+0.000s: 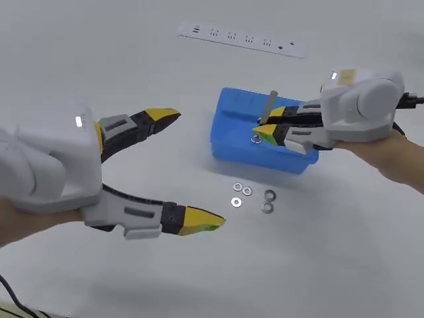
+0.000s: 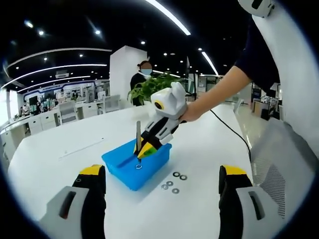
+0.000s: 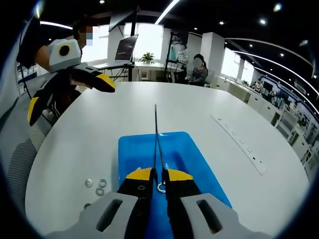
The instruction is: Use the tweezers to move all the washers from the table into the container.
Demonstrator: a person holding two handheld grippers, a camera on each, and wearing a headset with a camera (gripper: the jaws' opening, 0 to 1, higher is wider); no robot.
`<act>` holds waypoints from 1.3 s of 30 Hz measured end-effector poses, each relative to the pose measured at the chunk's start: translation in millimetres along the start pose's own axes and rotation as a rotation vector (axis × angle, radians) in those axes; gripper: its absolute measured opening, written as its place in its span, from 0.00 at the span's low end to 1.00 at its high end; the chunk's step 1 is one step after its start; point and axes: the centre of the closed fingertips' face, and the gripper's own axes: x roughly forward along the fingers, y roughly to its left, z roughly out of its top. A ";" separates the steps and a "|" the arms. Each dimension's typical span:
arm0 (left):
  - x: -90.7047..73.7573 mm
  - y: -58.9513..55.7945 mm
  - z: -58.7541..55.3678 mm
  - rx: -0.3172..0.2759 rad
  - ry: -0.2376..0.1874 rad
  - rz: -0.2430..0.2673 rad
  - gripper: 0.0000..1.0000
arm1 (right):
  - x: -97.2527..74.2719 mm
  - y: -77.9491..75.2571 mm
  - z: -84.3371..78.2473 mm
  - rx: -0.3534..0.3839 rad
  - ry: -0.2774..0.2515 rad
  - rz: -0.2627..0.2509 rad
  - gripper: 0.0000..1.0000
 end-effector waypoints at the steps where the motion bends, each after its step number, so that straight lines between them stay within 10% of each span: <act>1: 2.9 1.9 1.9 -0.004 -0.006 -0.004 0.99 | -1.1 0.3 0.9 -0.003 0.000 0.002 0.10; 15: 66.4 32.8 55.7 0.006 -0.139 -0.097 0.67 | -5.0 9.8 6.8 -0.041 0.008 0.033 0.11; 27: 93.0 26.9 54.1 0.019 -0.098 -0.191 0.30 | -2.8 12.5 7.7 -0.043 0.009 0.049 0.11; 39: 90.6 35.7 52.2 0.018 -0.076 -0.203 0.19 | -1.3 16.1 7.9 -0.053 0.009 0.065 0.11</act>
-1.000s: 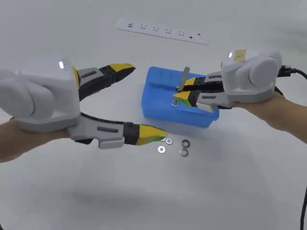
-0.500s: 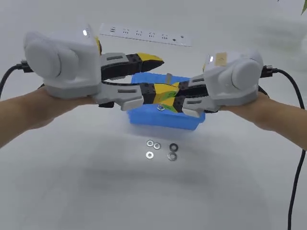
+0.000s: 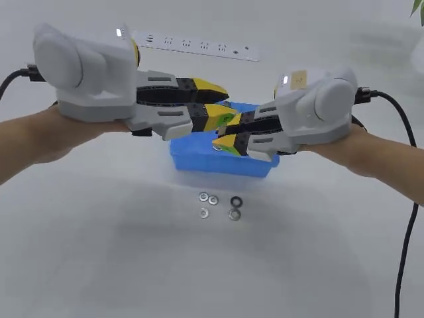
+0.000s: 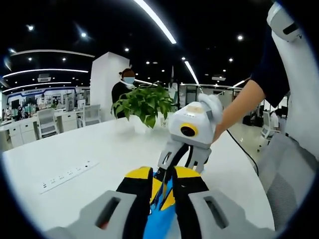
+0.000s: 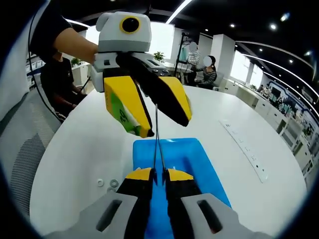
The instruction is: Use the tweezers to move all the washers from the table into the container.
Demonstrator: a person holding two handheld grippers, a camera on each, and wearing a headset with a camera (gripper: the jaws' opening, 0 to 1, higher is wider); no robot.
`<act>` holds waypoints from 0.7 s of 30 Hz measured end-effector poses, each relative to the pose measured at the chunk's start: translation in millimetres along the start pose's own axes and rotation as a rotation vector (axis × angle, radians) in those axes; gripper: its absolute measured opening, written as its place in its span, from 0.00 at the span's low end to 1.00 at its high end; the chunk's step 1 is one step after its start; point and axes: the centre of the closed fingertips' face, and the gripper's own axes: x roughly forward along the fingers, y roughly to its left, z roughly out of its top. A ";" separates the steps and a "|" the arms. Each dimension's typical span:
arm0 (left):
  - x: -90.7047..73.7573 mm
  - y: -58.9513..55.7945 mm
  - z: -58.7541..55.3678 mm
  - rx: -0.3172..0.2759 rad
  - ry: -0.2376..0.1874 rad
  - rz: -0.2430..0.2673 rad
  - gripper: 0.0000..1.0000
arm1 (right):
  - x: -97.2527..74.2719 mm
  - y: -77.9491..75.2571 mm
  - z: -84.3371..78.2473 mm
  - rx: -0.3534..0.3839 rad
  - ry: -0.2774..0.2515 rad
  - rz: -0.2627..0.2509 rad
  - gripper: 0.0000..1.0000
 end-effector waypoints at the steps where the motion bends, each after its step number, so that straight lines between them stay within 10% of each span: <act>1: -0.2 0.0 0.4 -0.003 -0.002 -0.003 0.18 | 0.1 0.3 0.1 0.000 0.000 0.002 0.11; 21: -2.0 -7.6 2.4 0.079 0.005 -0.045 0.04 | -3.0 0.6 3.1 -0.016 -0.001 0.008 0.12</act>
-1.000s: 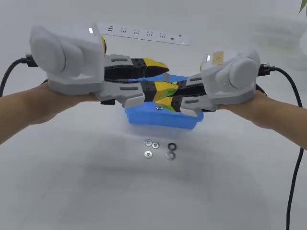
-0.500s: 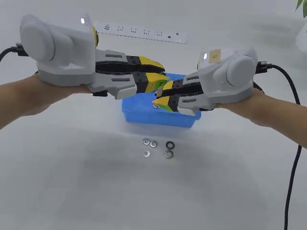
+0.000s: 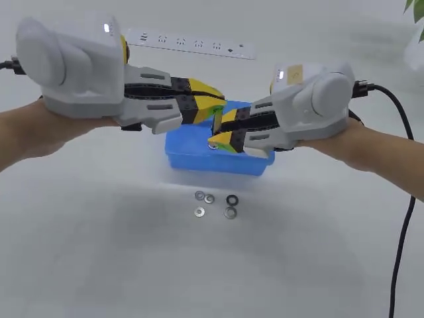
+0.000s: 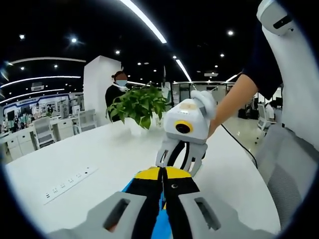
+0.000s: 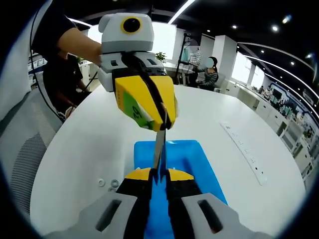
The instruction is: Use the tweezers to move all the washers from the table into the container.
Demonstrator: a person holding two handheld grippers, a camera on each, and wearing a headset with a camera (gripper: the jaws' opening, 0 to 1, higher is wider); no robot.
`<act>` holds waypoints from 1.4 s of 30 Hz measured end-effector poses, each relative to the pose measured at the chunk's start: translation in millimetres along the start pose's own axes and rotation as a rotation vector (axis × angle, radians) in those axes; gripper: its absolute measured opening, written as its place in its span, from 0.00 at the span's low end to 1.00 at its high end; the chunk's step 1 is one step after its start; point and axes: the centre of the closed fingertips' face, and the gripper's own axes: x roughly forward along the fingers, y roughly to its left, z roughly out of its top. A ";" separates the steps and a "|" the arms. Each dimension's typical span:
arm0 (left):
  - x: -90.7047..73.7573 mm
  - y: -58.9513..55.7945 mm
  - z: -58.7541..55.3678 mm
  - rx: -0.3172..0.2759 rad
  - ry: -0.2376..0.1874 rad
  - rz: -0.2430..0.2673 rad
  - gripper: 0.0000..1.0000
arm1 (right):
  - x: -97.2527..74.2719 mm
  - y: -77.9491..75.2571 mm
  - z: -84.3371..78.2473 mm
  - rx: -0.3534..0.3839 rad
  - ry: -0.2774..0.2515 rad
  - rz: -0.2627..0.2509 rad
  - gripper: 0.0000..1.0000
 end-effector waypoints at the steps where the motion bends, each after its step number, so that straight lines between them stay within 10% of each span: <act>1: 0.3 -1.0 0.6 0.001 -0.003 -0.006 0.04 | -0.2 -0.1 0.4 -0.001 0.000 -0.002 0.12; 31: 0.8 -5.3 24.5 0.025 -0.036 0.019 0.04 | -13.9 5.5 7.1 -0.014 0.017 -0.042 0.21; 42: -11.3 -12.6 35.8 0.039 -0.042 0.021 0.04 | -30.4 1.9 -2.3 0.036 0.052 -0.140 0.29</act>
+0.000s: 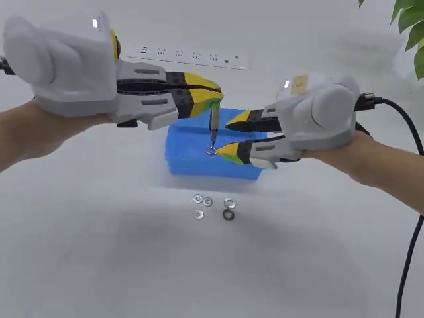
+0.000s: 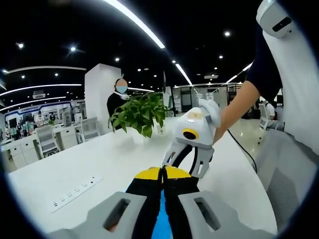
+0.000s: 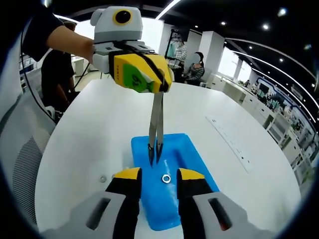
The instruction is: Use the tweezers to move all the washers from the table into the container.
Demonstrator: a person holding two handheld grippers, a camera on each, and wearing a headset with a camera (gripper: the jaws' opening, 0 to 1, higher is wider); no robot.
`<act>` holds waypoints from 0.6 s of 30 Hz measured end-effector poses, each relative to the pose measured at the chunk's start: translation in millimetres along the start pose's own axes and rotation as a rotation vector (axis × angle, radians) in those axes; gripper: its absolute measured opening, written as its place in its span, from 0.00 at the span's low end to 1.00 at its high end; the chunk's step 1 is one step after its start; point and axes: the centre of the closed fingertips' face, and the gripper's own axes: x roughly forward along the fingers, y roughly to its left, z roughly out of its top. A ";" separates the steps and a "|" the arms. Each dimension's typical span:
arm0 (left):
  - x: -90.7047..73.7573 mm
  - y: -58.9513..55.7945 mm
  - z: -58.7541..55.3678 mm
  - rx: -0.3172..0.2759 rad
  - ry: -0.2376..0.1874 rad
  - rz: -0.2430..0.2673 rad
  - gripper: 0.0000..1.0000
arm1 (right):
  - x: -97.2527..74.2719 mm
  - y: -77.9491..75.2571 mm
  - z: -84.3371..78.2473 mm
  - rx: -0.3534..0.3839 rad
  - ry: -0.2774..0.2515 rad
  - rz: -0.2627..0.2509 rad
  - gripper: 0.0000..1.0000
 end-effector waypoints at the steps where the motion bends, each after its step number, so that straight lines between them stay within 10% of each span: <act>1: -1.0 -1.2 0.5 0.002 0.000 -0.003 0.04 | -2.6 0.5 -0.1 0.001 -0.002 -0.006 0.30; 18: -33.0 -35.0 -13.0 0.000 0.033 -0.029 0.04 | -55.6 41.5 -43.3 0.181 0.034 -0.078 0.48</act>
